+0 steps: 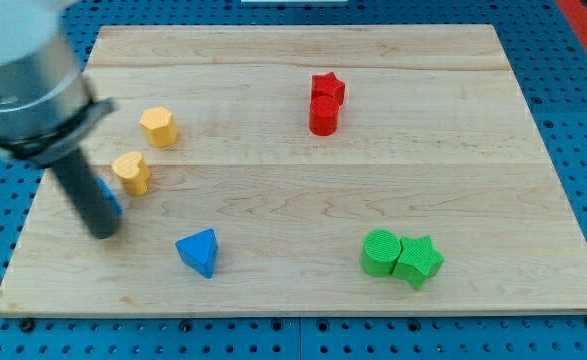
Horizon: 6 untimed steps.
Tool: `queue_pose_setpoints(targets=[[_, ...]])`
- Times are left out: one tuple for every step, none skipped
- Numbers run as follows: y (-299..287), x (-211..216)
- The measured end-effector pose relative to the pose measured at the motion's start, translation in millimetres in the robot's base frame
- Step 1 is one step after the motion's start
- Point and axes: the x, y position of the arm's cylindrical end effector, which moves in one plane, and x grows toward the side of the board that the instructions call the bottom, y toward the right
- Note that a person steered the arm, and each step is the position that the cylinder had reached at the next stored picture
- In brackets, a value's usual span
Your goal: Push the blue cube below the yellow heart
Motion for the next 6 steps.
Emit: queue_pose_setpoints(targets=[[-68,31],[-80,-22],[-66,-57],[-27,-60],[1,-43],[6,-44]])
